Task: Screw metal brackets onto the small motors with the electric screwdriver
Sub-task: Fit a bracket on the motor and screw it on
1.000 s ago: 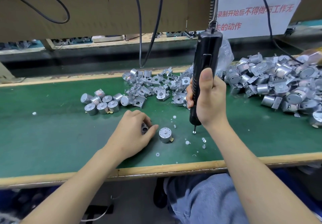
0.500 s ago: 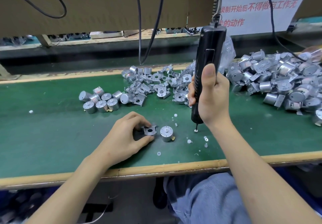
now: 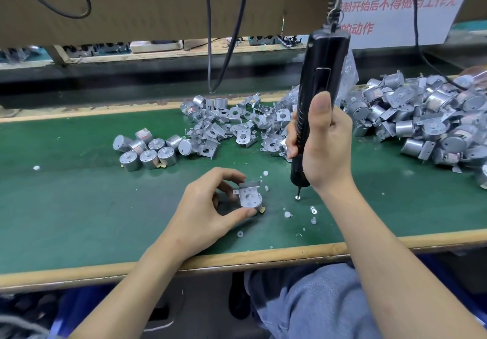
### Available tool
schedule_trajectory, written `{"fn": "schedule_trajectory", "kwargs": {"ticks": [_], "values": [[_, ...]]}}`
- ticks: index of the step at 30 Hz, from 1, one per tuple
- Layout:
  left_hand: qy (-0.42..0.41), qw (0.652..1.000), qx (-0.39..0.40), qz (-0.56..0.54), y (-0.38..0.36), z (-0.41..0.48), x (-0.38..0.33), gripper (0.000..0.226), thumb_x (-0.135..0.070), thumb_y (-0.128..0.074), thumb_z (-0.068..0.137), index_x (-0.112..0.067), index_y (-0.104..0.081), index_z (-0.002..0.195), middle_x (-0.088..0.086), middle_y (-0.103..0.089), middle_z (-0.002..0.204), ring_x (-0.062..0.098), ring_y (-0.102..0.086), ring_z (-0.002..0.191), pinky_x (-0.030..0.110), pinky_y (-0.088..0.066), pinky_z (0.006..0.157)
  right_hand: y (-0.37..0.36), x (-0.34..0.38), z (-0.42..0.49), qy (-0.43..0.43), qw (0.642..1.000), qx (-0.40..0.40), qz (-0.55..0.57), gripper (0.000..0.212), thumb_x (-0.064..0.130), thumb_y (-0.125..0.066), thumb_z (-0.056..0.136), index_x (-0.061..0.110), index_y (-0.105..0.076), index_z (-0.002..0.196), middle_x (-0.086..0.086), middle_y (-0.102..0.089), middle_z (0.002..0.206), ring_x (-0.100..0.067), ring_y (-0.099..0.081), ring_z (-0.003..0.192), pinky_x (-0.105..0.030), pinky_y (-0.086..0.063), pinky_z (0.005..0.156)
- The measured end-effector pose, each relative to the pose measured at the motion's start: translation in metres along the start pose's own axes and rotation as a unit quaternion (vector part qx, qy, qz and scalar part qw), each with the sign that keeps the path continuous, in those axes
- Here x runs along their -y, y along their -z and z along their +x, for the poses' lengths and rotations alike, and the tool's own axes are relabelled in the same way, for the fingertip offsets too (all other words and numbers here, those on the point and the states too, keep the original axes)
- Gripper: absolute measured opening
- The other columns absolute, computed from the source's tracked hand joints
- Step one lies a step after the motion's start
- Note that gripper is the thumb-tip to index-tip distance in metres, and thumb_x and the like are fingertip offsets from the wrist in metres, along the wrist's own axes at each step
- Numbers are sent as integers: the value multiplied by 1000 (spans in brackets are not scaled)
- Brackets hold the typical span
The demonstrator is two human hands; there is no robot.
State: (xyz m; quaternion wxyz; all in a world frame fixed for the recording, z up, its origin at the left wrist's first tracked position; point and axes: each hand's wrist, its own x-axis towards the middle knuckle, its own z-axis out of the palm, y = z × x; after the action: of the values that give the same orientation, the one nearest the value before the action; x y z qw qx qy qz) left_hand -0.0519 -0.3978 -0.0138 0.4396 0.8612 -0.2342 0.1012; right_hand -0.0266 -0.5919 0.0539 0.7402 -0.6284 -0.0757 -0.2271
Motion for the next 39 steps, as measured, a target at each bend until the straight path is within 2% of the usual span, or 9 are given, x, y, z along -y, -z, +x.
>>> {"fn": "schedule_trajectory", "kwargs": {"ticks": [5, 9, 14, 22, 30, 39], "values": [[-30, 999, 21, 20, -1, 3, 1, 48, -26, -89, 71, -25, -65, 112, -15, -64, 104, 8, -62, 87, 4, -39, 71, -3, 0, -1, -3, 1000, 10, -2, 105, 93, -57, 65, -10, -40, 75, -2, -45, 51, -19, -42, 41, -27, -36, 43], [-39, 998, 28, 27, -1, 5, 1, 46, -30, -89, 71, -22, -67, 111, -14, -63, 104, 7, -61, 83, 5, -39, 72, -5, 2, -1, -3, 1000, 15, 7, 104, 92, -57, 65, -10, -38, 73, -6, -44, 51, -20, -42, 40, -26, -36, 44], [-30, 999, 31, 32, 0, 4, 0, 45, -34, -88, 71, -24, -67, 111, -18, -63, 96, 5, -61, 82, 4, -38, 71, -16, 12, 1, -1, 999, 39, 24, 92, 92, -54, 66, 1, -39, 65, -7, -43, 49, -22, -41, 39, -27, -37, 46], [-7, 999, 36, 17, 0, 4, 0, 43, -41, -82, 72, -27, -69, 110, -25, -66, 91, 5, -63, 78, 4, -40, 72, -42, 23, 2, 18, 994, 84, 66, 100, 90, -51, 63, -8, -38, 72, -9, -39, 49, -23, -38, 39, -32, -35, 44], [-10, 999, 37, 21, -2, 4, 1, 42, -40, -82, 73, -24, -69, 110, -18, -69, 96, 6, -63, 76, 8, -43, 73, -58, 19, 0, 11, 994, 85, 72, 99, 91, -50, 63, -6, -33, 71, -6, -41, 49, -22, -37, 39, -36, -32, 44], [-7, 999, 40, 35, -2, 4, 2, 42, -39, -83, 74, -24, -68, 111, -18, -69, 100, 6, -63, 79, 6, -42, 75, -60, 14, 0, 9, 994, 84, 63, 97, 93, -49, 64, -3, -35, 70, -4, -42, 48, -22, -39, 39, -38, -33, 43]]}}
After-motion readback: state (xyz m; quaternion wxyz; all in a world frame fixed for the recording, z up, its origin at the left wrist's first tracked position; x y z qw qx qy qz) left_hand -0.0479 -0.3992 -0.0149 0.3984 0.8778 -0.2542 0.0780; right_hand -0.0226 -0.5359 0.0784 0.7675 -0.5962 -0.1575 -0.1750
